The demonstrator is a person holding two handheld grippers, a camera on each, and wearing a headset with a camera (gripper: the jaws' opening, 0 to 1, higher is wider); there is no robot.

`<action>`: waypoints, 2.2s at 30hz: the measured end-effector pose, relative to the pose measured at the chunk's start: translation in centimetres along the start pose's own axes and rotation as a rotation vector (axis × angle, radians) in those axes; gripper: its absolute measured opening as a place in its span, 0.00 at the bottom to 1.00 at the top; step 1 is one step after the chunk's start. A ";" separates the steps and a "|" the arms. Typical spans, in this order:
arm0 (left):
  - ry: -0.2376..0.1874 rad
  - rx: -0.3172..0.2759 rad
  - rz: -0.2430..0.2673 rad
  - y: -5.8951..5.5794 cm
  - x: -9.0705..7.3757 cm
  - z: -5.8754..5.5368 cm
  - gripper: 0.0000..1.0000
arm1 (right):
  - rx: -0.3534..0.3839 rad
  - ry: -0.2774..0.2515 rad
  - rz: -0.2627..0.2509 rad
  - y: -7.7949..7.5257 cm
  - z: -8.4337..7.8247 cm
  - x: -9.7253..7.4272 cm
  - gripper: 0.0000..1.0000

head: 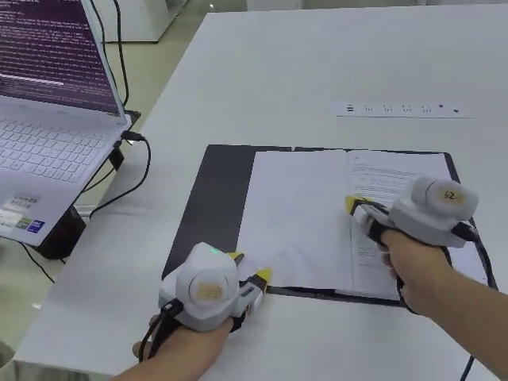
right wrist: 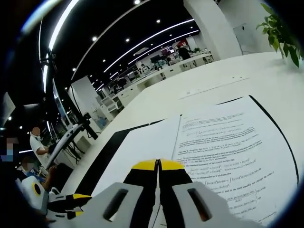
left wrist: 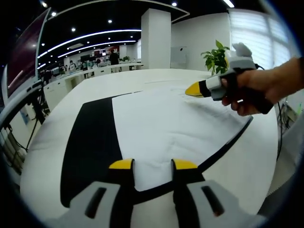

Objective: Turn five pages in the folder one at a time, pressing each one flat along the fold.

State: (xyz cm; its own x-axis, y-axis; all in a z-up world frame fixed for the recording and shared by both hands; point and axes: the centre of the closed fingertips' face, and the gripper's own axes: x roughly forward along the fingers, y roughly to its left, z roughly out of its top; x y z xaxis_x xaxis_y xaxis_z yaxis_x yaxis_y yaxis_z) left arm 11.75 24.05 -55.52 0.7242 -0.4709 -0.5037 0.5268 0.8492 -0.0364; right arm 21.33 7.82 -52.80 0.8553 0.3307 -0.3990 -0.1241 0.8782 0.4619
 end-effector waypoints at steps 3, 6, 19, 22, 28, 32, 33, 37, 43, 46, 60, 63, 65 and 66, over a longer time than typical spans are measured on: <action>-0.005 -0.004 0.001 0.1 0.0 0.0 0.30 | 0.014 0.005 -0.006 -0.4 -0.1 0.7 0.00; -0.013 -0.010 0.002 0.0 0.0 0.0 0.30 | 0.037 0.009 -0.009 -0.5 -0.2 1.4 0.00; -0.027 -0.021 0.004 0.1 0.0 0.0 0.30 | 0.065 -0.021 -0.024 -0.5 1.2 3.5 0.00; -0.028 -0.021 0.004 0.1 0.0 0.0 0.30 | 0.062 -0.028 -0.024 -0.6 1.8 4.2 0.00; -0.034 -0.028 0.005 0.1 0.0 -0.1 0.29 | 0.049 -0.032 -0.035 -1.0 2.8 5.6 0.00; -0.036 -0.026 0.004 0.1 0.1 -0.1 0.29 | 0.034 -0.034 -0.038 -1.2 3.6 6.7 0.00; -0.037 -0.025 0.004 0.1 0.1 -0.1 0.29 | 0.027 -0.033 -0.036 -1.3 3.7 7.0 0.00; -0.041 -0.030 0.006 0.2 0.1 -0.1 0.29 | 0.005 -0.026 -0.038 -1.5 4.4 8.0 0.00; -0.042 -0.029 0.006 0.2 0.1 -0.1 0.29 | -0.010 -0.012 -0.039 -2.5 5.5 9.8 0.00; -0.043 -0.031 0.007 0.2 0.1 -0.1 0.29 | -0.007 -0.013 -0.045 -3.1 5.8 10.6 0.00; -0.044 -0.034 0.007 0.3 0.2 -0.2 0.29 | -0.046 0.007 0.000 -3.1 4.8 9.9 0.00; -0.042 -0.034 0.007 0.3 0.2 -0.2 0.29 | -0.071 0.015 0.020 -2.6 4.0 8.7 0.00; -0.042 -0.032 0.007 0.3 0.1 -0.2 0.29 | -0.088 0.017 0.026 -2.1 3.6 7.9 0.00; -0.042 -0.033 0.007 0.2 0.1 -0.2 0.29 | -0.085 0.017 0.029 -1.8 3.3 7.3 0.00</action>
State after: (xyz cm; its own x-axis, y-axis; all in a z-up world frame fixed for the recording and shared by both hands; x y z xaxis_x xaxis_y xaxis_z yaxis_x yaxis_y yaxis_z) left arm 11.91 24.22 -55.74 0.7461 -0.4744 -0.4672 0.5078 0.8593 -0.0616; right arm 29.44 7.47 -53.88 0.8420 0.3616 -0.4004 -0.1915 0.8941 0.4049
